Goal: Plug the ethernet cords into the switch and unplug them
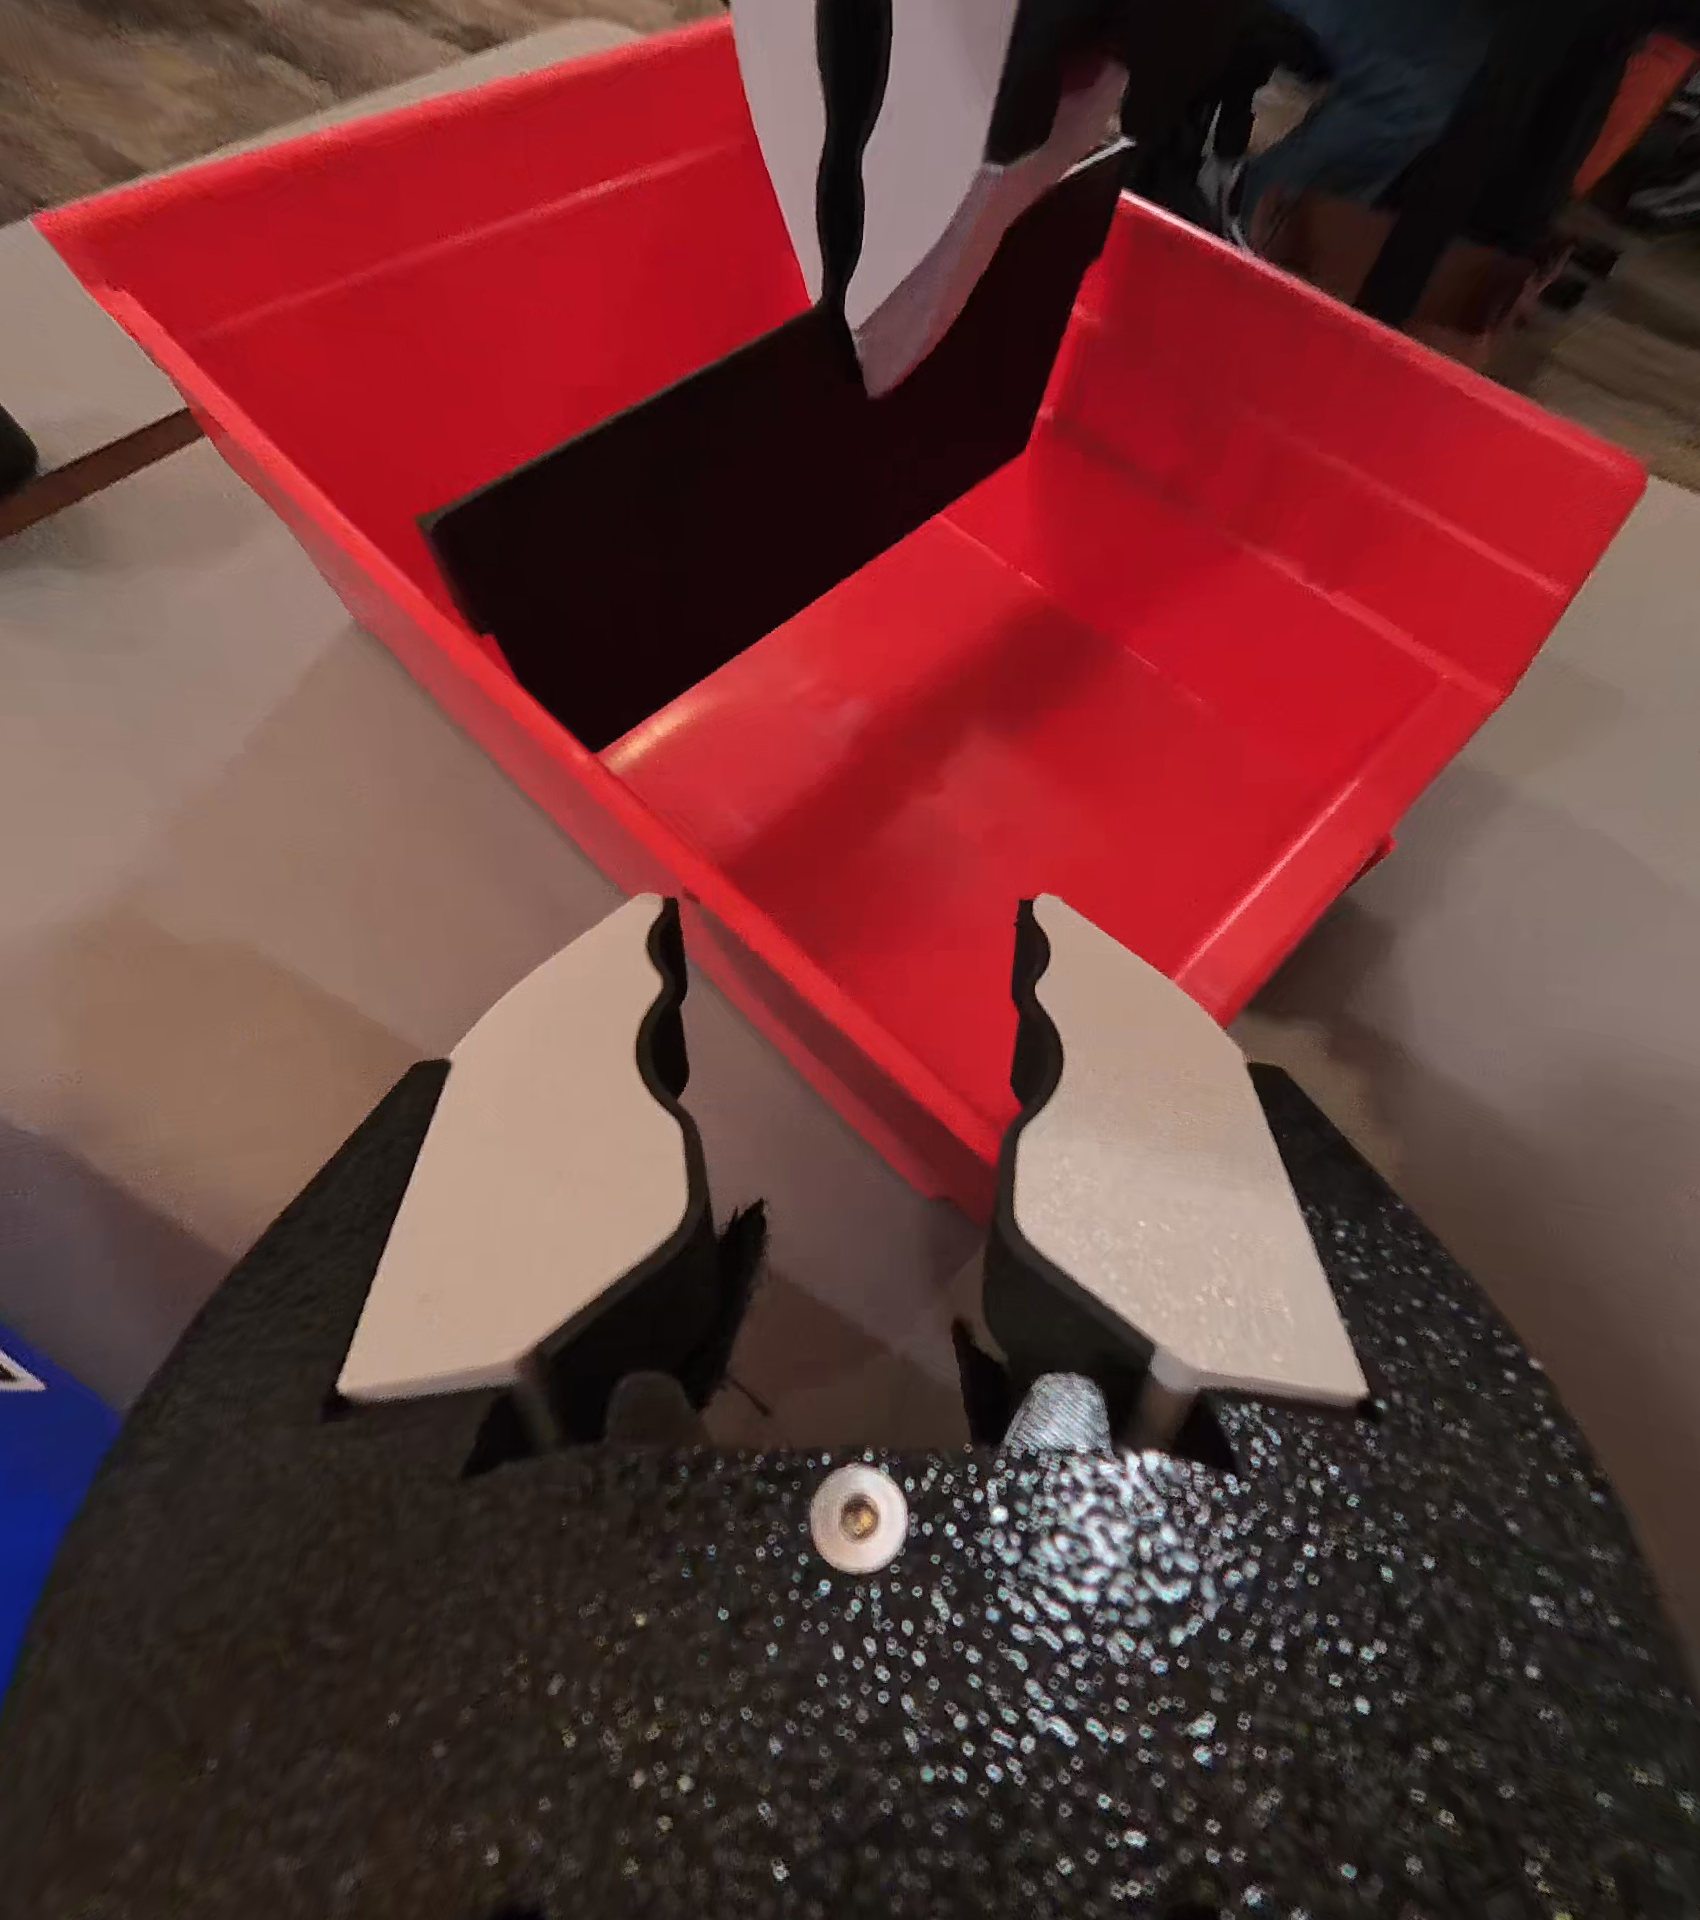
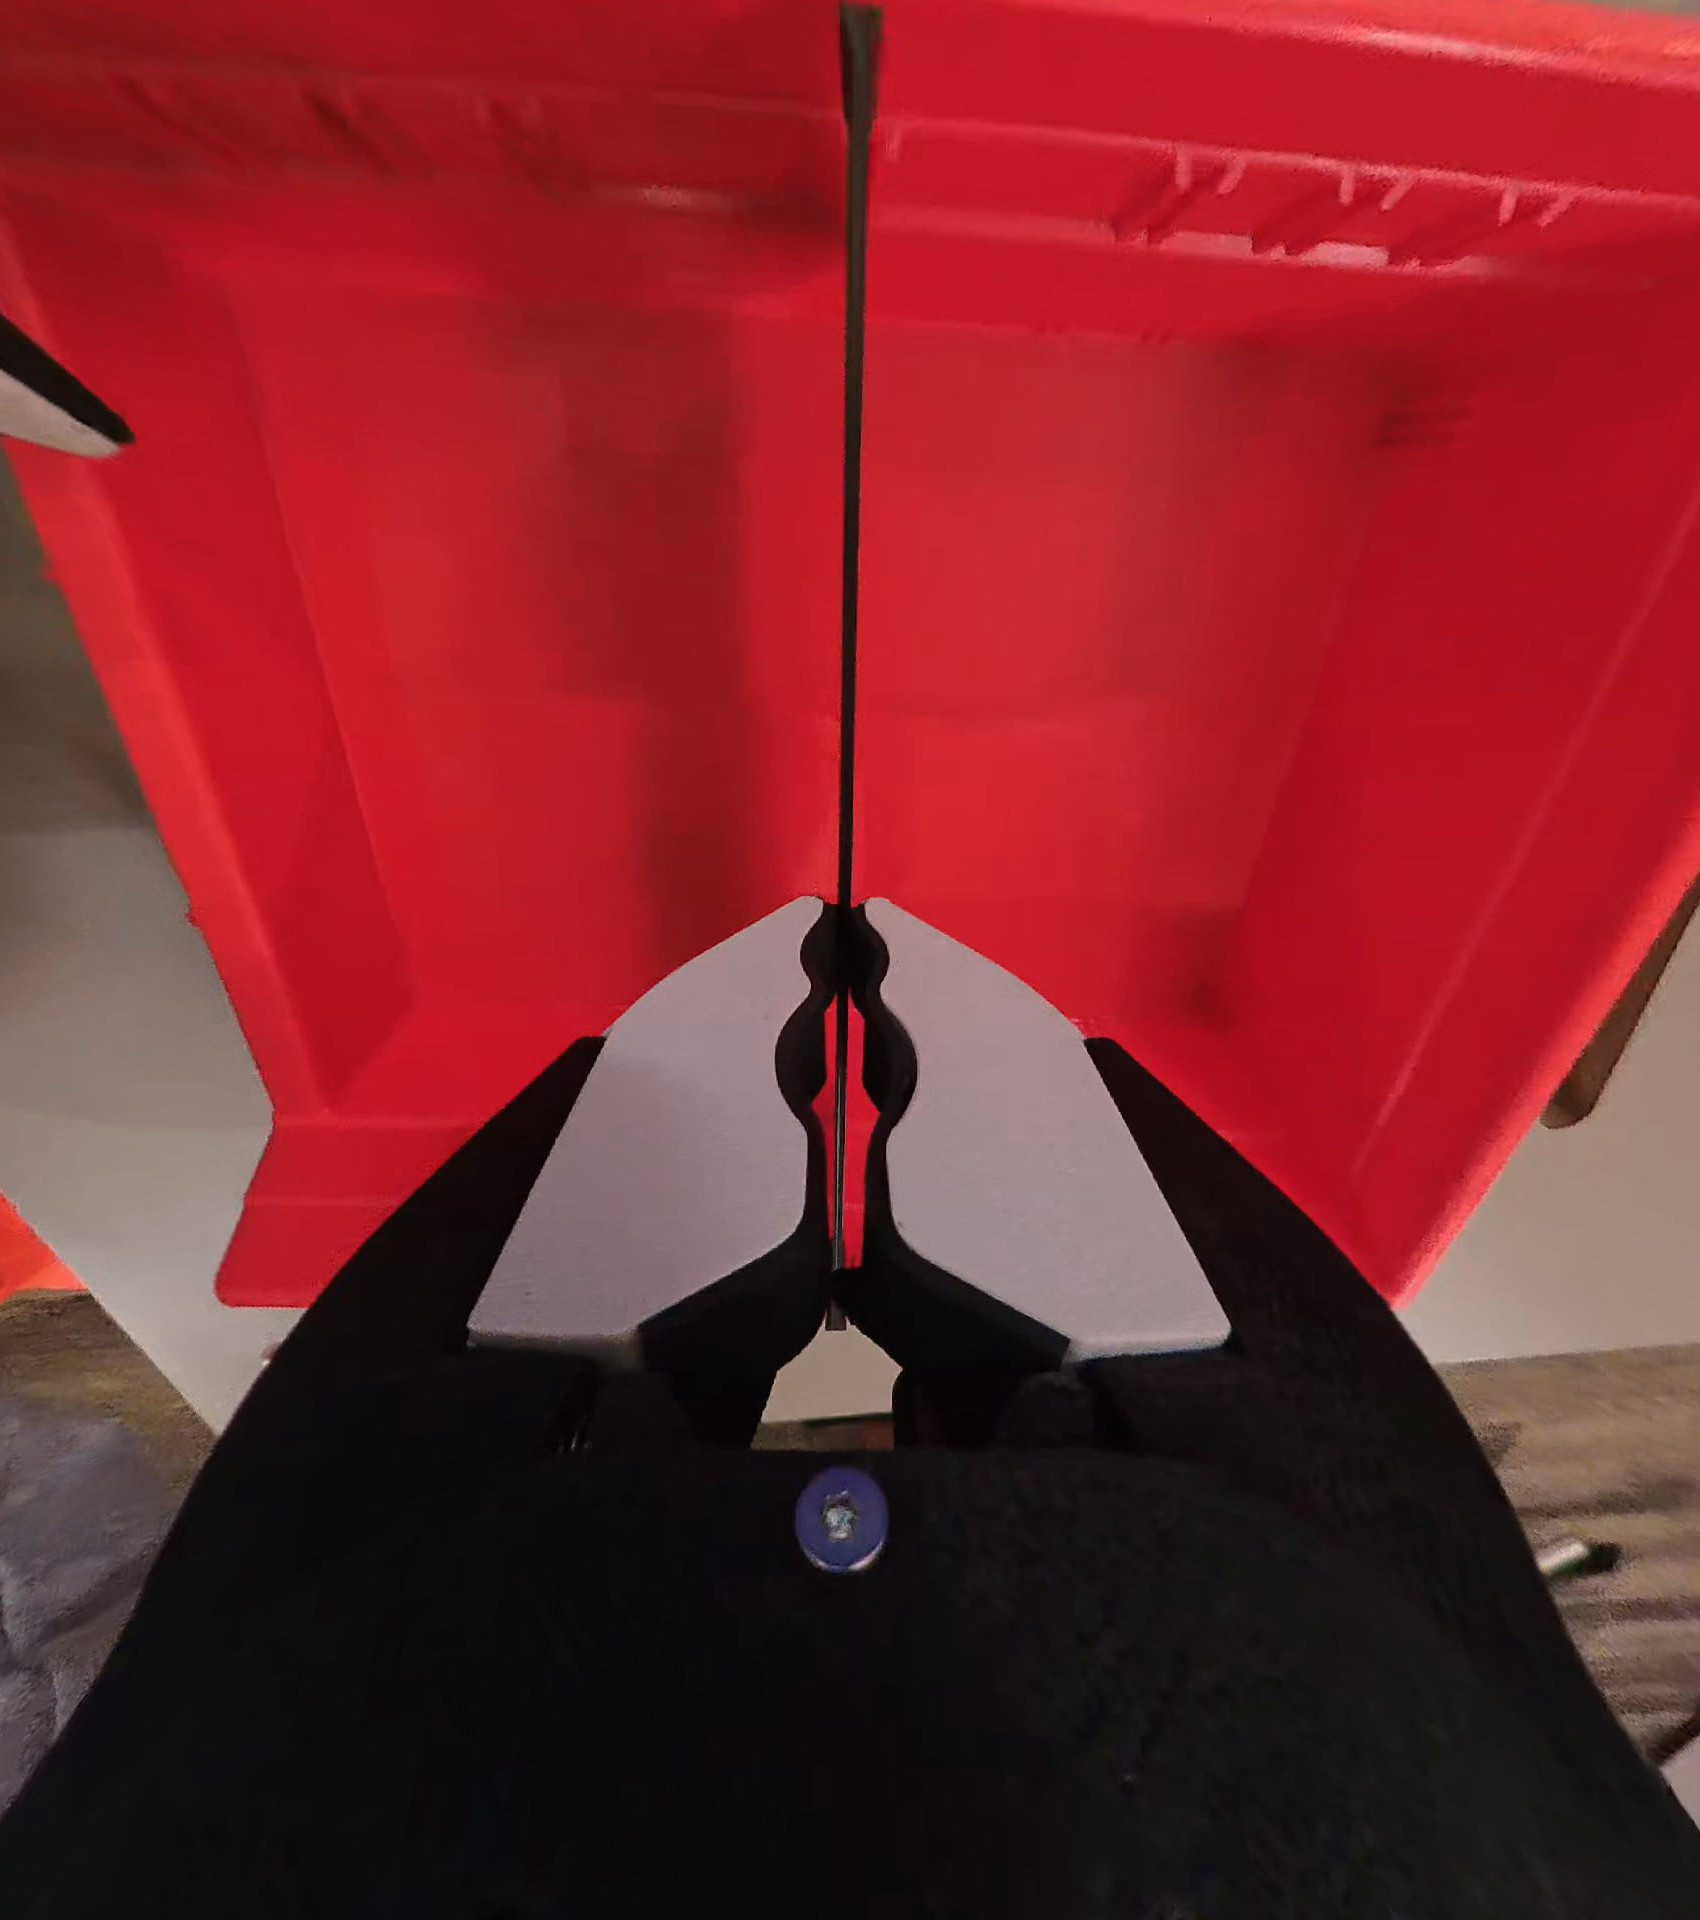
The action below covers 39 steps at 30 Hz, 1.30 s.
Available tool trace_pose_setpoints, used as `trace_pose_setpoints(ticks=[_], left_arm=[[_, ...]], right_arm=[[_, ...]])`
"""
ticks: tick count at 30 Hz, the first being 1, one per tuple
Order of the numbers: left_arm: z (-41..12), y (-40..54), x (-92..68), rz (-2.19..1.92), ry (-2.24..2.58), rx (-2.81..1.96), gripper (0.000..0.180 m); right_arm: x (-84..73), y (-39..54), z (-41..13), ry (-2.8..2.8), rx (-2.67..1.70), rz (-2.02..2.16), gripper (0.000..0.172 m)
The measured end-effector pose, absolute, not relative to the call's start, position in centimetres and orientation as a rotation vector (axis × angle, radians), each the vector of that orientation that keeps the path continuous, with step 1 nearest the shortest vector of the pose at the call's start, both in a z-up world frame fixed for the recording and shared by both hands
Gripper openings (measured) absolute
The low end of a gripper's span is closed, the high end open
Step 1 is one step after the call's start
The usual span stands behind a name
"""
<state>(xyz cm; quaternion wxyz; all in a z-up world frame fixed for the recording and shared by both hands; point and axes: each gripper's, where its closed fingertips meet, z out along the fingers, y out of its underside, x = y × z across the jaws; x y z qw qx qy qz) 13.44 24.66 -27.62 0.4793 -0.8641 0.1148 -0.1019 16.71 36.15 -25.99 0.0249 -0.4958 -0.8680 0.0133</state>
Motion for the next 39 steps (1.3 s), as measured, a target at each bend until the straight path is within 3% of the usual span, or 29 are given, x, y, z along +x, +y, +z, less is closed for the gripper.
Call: trace_pose_setpoints(ticks=[12, 39], left_arm=[[-28.0, 24.8, 13.0, -0.254, 0.209, -2.106, 0.049], [-28.7, 25.1, 12.7, -0.172, 0.222, -2.13, 0.049]], right_arm=[[16.0, 36.1, -24.5, -2.562, -1.626, 0.201, 0.0], [16.7, 36.5, -29.7, -2.644, -1.639, 0.181, 0.0]])
